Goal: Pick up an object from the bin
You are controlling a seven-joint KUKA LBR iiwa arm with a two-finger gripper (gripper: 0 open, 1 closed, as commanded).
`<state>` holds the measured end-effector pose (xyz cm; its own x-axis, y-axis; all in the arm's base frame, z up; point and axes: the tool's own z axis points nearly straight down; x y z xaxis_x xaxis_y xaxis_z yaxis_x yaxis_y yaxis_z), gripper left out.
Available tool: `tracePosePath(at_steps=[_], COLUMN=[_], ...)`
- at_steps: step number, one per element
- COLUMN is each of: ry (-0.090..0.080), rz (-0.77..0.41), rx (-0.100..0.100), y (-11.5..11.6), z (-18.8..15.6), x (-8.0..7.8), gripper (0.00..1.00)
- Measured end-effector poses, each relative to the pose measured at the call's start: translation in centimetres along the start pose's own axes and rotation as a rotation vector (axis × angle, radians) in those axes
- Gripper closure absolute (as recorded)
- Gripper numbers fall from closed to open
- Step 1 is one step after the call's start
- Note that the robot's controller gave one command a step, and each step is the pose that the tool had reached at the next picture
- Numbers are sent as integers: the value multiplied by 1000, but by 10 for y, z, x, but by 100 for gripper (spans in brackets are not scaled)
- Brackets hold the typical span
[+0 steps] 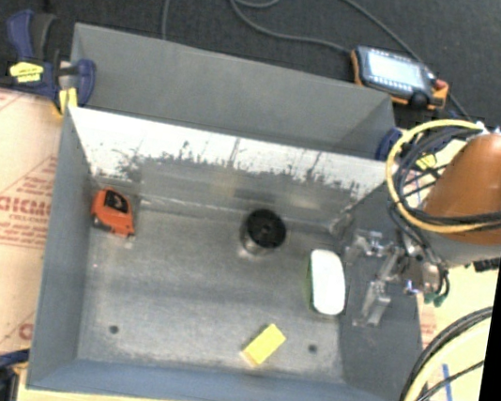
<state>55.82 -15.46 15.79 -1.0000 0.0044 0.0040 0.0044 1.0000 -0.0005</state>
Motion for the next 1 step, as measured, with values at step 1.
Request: tracePosePath(at_steps=[1], ry=[-8], rz=[-4], rx=[2], y=[1], z=[-5], x=[-2], gripper=[0])
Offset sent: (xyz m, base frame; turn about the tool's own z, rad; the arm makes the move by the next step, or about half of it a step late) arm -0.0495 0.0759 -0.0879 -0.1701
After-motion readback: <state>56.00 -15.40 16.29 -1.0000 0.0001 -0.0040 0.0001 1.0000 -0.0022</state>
